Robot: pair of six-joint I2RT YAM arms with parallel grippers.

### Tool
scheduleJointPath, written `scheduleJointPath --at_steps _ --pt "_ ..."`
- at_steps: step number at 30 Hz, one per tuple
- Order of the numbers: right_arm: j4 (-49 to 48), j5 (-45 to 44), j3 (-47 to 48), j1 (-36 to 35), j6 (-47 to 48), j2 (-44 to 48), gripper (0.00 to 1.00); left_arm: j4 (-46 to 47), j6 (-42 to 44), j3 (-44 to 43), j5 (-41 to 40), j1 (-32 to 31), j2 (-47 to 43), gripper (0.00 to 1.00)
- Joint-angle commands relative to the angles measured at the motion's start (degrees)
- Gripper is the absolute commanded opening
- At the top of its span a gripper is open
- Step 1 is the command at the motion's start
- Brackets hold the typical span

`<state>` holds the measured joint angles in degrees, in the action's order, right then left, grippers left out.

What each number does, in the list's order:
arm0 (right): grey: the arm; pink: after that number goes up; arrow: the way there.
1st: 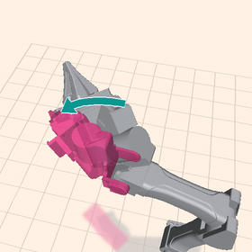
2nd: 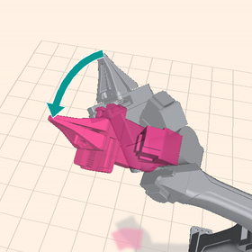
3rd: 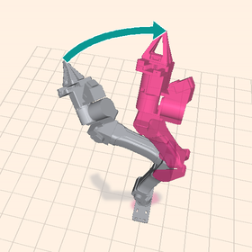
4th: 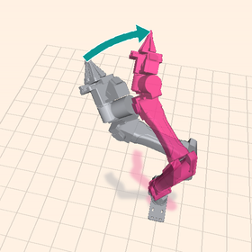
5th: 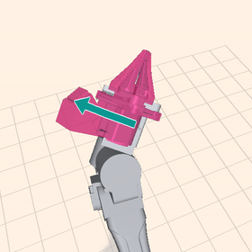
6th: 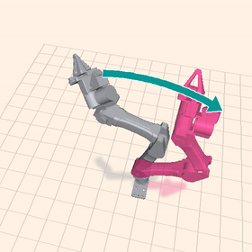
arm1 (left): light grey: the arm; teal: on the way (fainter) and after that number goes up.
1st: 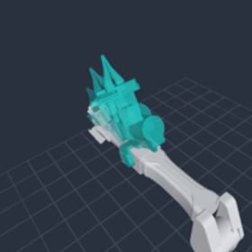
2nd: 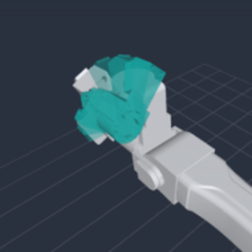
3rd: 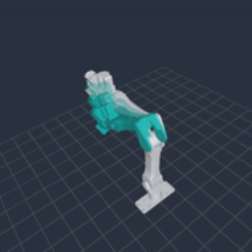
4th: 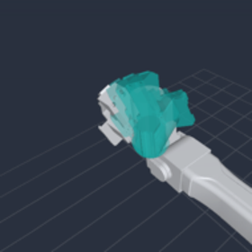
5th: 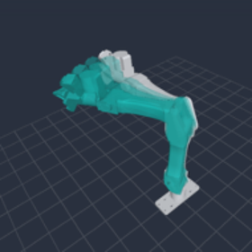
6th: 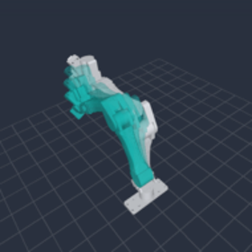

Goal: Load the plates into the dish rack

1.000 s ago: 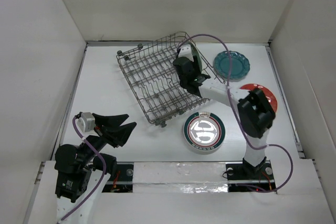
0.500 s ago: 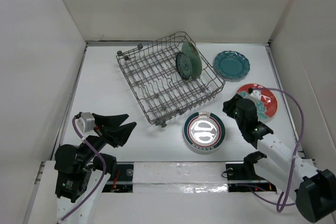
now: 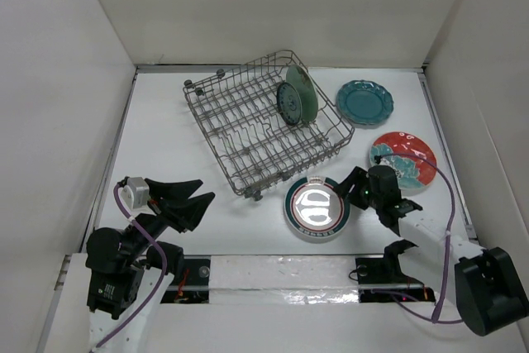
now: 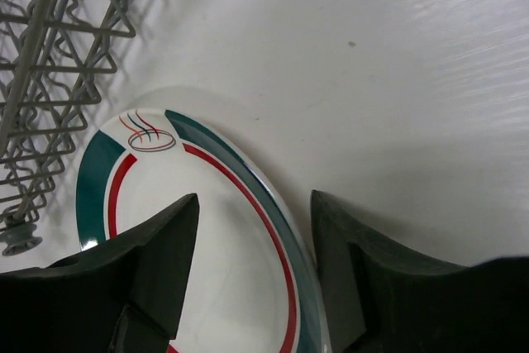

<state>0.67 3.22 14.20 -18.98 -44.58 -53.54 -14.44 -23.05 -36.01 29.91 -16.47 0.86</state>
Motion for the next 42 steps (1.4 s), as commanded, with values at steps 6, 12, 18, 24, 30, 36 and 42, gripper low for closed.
scheduleJointPath --at_steps 6,12,18,24,30,36,42 --pt "1.5 8.0 -1.6 -1.2 -0.2 2.6 0.29 2.7 0.3 -0.1 0.4 -0.4 -6.9 0.48" --pt "1.5 12.2 -1.5 -2.5 1.0 2.6 0.17 2.6 0.2 -0.1 0.4 -0.4 -6.7 0.48" --pt "-2.5 15.5 0.5 -7.8 3.4 -6.8 0.43 2.5 0.2 -0.2 0.4 -0.4 -6.3 0.48" --pt "-3.7 14.2 1.4 -9.9 4.0 -9.7 0.03 2.4 0.1 -0.2 0.4 -0.4 -6.0 0.48" --pt "11.3 9.4 9.2 -14.8 6.0 2.7 0.0 2.5 0.2 -0.1 0.4 -0.4 -5.6 0.48" --pt "24.2 13.6 22.7 -25.6 12.8 8.5 0.0 2.6 0.3 -0.1 0.4 -0.4 -5.9 0.48" --pt "21.3 11.1 35.6 -35.5 17.9 1.2 0.0 2.7 0.3 0.0 0.4 -0.4 -5.8 0.48"
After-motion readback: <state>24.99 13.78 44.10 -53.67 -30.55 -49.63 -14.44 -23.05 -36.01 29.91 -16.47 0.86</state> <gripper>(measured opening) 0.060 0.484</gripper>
